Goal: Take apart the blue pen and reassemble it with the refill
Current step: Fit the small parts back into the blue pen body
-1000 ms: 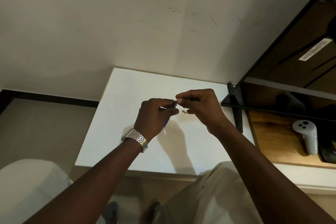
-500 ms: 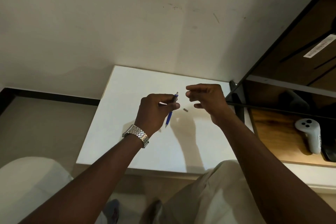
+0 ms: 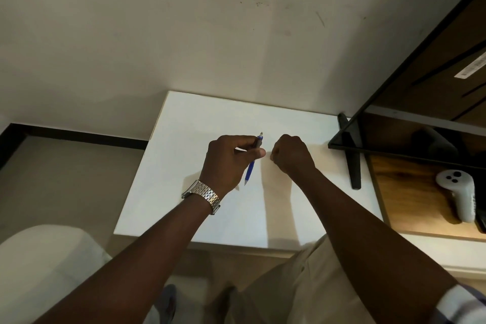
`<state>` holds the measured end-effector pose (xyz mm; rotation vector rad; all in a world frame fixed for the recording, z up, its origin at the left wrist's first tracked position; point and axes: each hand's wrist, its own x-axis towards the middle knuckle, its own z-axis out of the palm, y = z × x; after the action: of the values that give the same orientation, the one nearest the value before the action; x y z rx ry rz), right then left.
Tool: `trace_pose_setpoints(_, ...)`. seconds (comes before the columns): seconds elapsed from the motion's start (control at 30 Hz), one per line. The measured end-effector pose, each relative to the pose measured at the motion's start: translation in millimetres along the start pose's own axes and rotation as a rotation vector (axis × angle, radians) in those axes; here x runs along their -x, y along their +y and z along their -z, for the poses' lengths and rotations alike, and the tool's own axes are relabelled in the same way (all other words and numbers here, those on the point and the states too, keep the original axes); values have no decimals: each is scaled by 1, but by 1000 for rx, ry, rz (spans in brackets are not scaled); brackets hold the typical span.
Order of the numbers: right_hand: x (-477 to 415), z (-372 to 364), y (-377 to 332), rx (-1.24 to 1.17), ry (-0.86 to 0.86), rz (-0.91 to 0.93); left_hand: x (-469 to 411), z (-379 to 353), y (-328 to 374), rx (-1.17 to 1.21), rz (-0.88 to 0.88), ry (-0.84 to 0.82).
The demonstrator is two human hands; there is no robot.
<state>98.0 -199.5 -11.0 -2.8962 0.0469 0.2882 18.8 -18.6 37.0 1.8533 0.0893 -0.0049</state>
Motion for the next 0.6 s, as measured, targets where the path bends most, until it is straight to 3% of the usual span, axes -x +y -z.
trace_pose_setpoints(0.4, 15, 0, -7, 118, 3, 154, 3, 3, 3, 4, 4, 3)
trace_pose_setpoints(0.47, 14, 11, -4, -82, 24, 96, 3, 4, 3, 7, 4, 5)
trace_pose_setpoints(0.6, 21, 59, -7, -793, 50, -1, 1, 4, 2, 12, -1, 5)
